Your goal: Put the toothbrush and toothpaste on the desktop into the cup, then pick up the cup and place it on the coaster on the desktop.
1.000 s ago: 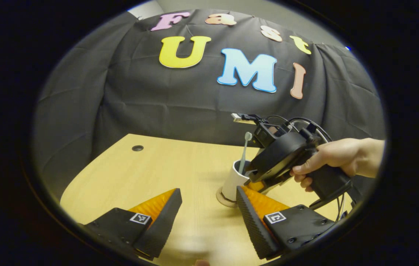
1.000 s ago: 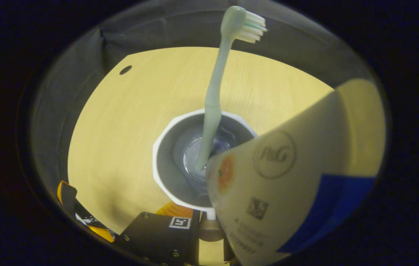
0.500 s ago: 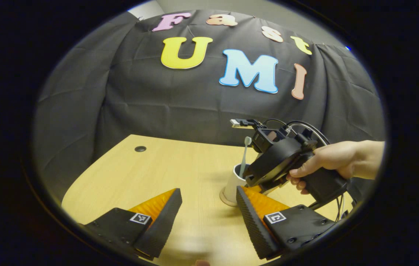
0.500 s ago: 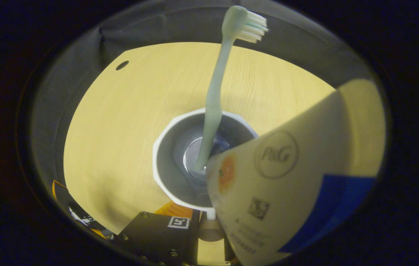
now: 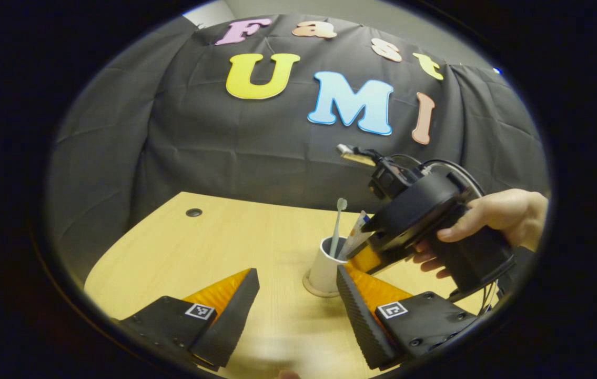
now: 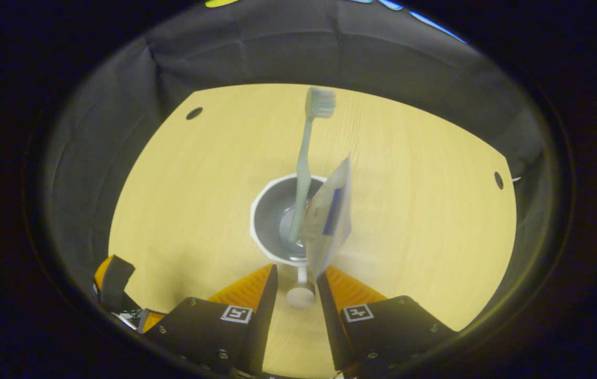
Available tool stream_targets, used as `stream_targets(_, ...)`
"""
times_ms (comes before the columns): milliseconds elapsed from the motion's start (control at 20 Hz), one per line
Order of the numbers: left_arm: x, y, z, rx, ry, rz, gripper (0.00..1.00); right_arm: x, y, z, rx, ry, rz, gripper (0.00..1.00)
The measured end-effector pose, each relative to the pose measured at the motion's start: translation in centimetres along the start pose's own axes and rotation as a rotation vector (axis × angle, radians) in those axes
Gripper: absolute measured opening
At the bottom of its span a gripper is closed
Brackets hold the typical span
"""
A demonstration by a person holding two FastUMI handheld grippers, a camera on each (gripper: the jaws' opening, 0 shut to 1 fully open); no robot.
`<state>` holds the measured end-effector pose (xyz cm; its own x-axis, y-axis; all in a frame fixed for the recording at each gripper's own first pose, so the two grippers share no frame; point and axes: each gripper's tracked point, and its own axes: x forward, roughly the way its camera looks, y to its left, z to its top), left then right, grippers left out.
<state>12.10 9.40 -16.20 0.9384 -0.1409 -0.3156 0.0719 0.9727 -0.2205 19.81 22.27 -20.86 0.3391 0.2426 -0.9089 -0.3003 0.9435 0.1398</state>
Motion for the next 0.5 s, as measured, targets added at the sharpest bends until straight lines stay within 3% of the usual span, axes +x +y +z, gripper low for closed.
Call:
stream_targets(250,0.0,-2.8,1.0,0.004,-0.021,-0.001,0.96,-5.0,-1.1,-1.1,0.036,-0.117,0.053,0.51)
stream_targets(350,0.0,-4.5,1.9,0.028,-0.037,-0.012,0.96,-7.1,-2.3,-1.9,0.041,-0.163,0.047,0.82)
stream_targets(450,0.0,-6.1,2.8,0.050,-0.057,-0.024,0.93,-8.9,-3.5,-2.9,0.055,-0.200,0.040,0.82)
stream_targets(500,0.2,-7.1,3.3,0.052,-0.063,-0.034,0.96,-9.6,-4.1,-3.4,0.065,-0.224,0.040,0.82)
